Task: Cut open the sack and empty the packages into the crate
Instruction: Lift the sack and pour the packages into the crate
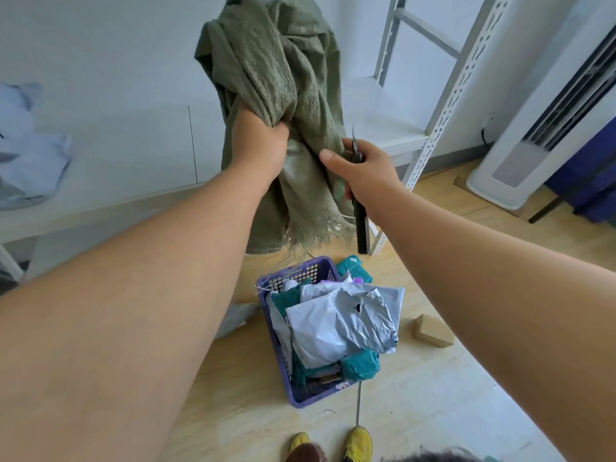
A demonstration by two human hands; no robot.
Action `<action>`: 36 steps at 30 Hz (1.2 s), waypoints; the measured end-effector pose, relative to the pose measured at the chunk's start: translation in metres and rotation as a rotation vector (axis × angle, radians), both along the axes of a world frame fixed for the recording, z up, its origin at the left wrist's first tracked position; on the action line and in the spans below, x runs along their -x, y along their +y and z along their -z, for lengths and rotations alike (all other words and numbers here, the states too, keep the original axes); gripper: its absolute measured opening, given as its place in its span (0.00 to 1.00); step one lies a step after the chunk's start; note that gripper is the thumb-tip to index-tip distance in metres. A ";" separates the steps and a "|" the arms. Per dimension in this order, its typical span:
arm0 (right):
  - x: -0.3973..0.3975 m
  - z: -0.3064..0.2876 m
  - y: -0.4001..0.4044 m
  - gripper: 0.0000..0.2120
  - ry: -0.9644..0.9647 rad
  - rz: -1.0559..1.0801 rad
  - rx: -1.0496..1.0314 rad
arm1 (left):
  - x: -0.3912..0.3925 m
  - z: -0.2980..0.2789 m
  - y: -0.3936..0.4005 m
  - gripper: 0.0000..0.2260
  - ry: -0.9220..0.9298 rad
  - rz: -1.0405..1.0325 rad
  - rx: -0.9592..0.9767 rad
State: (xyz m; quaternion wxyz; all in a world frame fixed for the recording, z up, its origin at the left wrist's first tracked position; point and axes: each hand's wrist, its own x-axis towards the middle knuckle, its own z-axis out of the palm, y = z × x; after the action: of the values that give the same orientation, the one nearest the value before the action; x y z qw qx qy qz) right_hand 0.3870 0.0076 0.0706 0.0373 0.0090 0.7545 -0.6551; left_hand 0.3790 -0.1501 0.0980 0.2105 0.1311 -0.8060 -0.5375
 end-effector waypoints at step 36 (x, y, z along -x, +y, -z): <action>0.080 0.073 0.448 0.09 0.032 0.972 -0.049 | 0.067 0.111 0.402 0.19 -0.362 0.540 -0.301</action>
State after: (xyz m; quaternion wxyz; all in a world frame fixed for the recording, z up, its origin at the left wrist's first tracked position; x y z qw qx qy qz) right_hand 0.3067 0.4553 -0.0023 -0.2850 0.3510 0.6787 -0.5788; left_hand 0.3124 0.2522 -0.0130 -0.1068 0.0362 -0.7476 -0.6545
